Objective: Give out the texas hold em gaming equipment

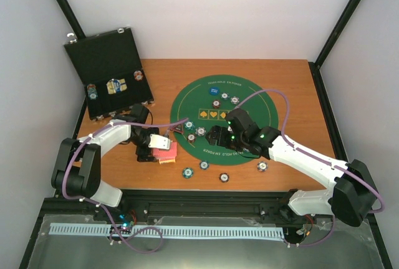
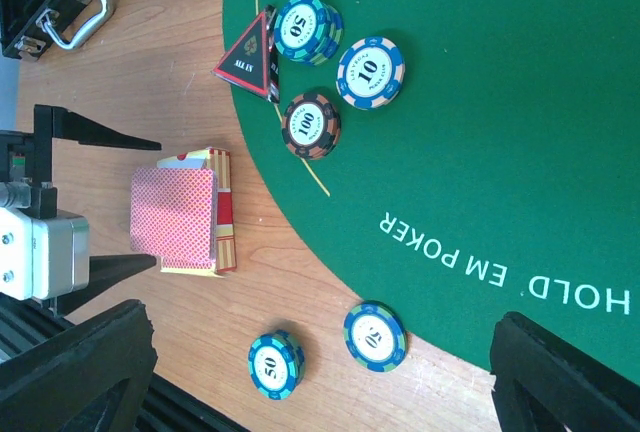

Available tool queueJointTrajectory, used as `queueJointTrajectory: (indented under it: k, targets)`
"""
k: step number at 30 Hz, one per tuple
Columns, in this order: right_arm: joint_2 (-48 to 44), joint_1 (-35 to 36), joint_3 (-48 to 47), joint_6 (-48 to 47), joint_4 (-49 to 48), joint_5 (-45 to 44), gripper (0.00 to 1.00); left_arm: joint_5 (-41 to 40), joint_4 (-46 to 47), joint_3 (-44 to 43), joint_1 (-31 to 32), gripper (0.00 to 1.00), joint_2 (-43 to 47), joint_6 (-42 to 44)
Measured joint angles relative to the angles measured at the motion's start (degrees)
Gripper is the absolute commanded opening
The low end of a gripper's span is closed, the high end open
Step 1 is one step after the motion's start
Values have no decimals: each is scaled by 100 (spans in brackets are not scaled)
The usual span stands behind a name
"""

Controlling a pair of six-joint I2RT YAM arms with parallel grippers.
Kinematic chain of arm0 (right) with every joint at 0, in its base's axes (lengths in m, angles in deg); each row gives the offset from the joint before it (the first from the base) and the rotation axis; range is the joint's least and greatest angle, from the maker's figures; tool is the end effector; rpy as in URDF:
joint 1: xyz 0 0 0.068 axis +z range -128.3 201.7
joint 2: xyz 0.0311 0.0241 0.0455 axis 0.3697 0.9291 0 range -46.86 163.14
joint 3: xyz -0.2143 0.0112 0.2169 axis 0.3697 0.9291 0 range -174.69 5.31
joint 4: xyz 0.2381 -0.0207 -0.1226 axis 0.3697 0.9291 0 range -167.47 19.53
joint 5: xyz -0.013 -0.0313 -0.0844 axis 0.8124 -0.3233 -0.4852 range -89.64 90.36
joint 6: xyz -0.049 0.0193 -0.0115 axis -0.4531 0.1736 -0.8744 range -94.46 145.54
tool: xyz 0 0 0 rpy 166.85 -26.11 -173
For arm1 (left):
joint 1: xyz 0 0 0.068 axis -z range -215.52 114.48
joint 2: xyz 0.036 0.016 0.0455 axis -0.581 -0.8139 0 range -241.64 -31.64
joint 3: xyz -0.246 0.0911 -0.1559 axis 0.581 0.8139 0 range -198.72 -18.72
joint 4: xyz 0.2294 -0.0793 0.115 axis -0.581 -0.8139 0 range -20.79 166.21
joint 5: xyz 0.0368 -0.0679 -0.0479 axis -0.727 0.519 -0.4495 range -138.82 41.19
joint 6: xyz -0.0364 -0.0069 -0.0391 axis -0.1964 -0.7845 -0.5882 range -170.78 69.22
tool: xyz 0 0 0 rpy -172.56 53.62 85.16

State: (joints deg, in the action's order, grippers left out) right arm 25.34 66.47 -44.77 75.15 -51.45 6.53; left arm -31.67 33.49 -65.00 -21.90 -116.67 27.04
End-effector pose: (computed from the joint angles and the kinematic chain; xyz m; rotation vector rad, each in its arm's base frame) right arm 0.1810 0.1850 0.2756 0.0561 2.5994 0.8245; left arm 0.2356 -0.0679 0.1916 2.0605 1.9645 -0.2508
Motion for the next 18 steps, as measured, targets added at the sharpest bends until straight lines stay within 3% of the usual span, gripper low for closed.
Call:
queueJointTrajectory:
  k: [18]
  targets:
    - [0,0,0,0,0,-7,89,-175,404,85,0,100,-284,-302]
